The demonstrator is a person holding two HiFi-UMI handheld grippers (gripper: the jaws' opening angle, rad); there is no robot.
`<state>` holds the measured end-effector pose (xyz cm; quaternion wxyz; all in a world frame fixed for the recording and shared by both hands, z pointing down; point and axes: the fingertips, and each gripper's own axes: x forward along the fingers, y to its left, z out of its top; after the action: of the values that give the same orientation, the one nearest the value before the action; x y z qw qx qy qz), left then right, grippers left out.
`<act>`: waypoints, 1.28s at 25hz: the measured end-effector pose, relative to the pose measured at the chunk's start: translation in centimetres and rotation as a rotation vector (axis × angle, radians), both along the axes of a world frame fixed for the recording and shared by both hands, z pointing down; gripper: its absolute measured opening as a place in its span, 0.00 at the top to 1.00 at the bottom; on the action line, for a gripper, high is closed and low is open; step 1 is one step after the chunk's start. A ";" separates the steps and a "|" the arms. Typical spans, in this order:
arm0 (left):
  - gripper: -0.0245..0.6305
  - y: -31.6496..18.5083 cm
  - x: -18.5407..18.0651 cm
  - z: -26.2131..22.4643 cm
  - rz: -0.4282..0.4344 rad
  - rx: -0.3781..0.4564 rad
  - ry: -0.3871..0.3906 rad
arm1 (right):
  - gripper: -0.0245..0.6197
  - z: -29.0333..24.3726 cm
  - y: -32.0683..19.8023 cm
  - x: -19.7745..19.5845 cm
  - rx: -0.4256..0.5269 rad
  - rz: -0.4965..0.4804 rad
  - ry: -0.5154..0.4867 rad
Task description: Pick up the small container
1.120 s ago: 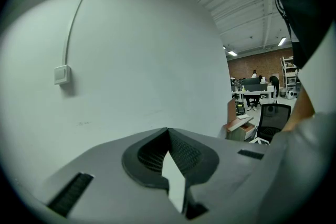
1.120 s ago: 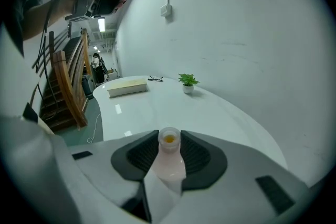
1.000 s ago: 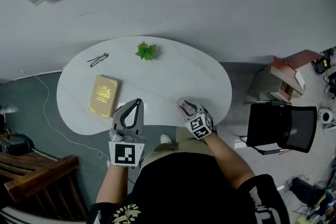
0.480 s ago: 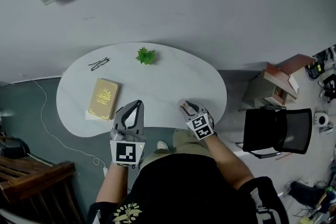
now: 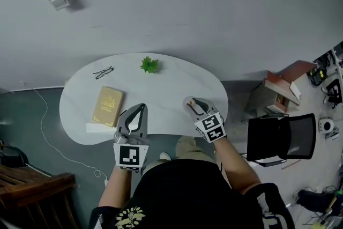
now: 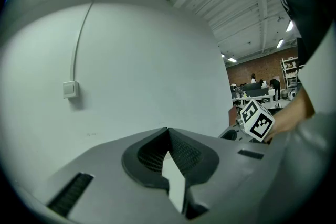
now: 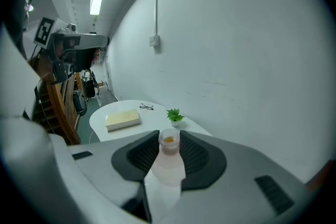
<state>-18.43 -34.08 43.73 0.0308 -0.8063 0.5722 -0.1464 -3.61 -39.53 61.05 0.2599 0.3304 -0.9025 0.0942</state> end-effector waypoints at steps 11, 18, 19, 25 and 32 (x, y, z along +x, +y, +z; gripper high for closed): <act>0.96 1.2 -0.2 -1.7 0.014 0.014 -0.013 | 0.75 -10.2 1.9 -2.1 0.023 -0.071 -0.098; 0.96 2.0 -0.6 -3.5 0.020 0.056 -0.009 | 0.75 -14.7 3.9 -3.0 0.079 -0.106 -0.102; 0.96 2.3 -0.7 -3.8 0.022 0.063 -0.010 | 0.75 -15.2 4.2 -3.1 0.087 -0.105 -0.102; 0.96 3.1 -0.9 -5.0 0.034 0.099 -0.006 | 0.75 -16.7 5.1 -3.1 0.103 -0.091 -0.109; 0.96 3.3 -0.8 -5.7 0.059 0.137 0.022 | 0.75 -17.2 5.5 -3.3 0.107 -0.079 -0.113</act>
<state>-19.25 -30.75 38.07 0.0839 -0.8205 0.5570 -0.0970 -6.90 -34.07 43.90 0.1939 0.3021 -0.9318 0.0541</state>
